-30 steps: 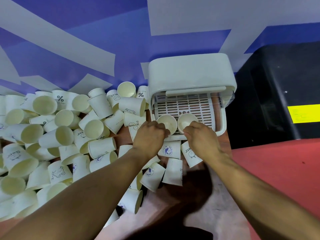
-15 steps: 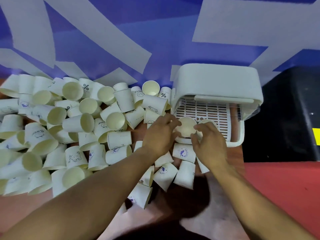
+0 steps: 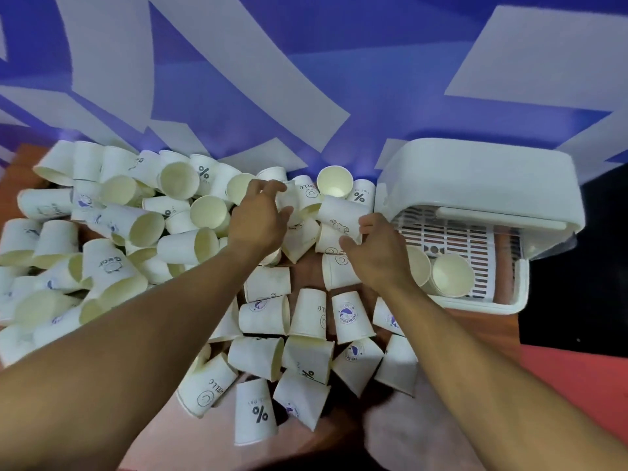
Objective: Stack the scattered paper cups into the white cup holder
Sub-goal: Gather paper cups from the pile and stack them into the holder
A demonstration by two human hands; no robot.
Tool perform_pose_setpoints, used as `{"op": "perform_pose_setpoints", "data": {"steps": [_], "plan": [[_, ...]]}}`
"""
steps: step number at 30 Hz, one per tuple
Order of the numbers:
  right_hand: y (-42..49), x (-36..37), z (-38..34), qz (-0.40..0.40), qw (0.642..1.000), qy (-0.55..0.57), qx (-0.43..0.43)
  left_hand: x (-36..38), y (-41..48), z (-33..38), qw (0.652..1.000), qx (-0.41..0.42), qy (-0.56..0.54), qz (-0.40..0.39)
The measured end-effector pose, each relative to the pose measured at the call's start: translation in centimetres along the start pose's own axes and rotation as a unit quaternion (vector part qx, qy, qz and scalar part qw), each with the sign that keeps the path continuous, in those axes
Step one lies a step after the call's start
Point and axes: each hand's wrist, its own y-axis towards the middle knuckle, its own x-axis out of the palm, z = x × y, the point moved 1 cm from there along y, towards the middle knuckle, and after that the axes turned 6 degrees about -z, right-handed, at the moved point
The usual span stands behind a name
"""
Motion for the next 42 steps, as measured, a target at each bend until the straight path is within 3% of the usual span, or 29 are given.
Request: {"op": "perform_pose_setpoints", "data": {"steps": [6, 10, 16, 21, 30, 35, 42], "plan": [[1.1, 1.2, -0.2, 0.034, 0.999, -0.032, 0.027, 0.9, 2.8, -0.5, 0.987, 0.054, 0.139, 0.053], [1.4, 2.2, -0.4, 0.050, 0.993, -0.100, 0.026, 1.3, 3.8, -0.5, 0.982, 0.089, 0.141, 0.088], [2.2, 2.6, -1.0, 0.093, 0.991, -0.096, 0.015, 1.3, 5.3, -0.8, 0.976, 0.125, 0.180, 0.010], [2.1, 2.1, -1.4, 0.114, 0.989, -0.086, -0.037, 0.5, 5.3, -0.1, 0.973, 0.134, 0.186, 0.014], [-3.5, -2.0, -2.2, 0.200, 0.958, -0.048, -0.201, -3.3, -0.9, 4.9, 0.956, 0.226, 0.166, 0.083], [-8.1, -5.8, 0.6, 0.238, 0.952, -0.026, -0.190, -3.7, -6.7, 9.2, 0.944, 0.282, 0.145, 0.088], [-12.2, -10.2, 7.2, 0.300, 0.932, -0.089, -0.181, -0.6, -11.9, 14.1, 0.924, 0.355, 0.125, 0.067]]}}
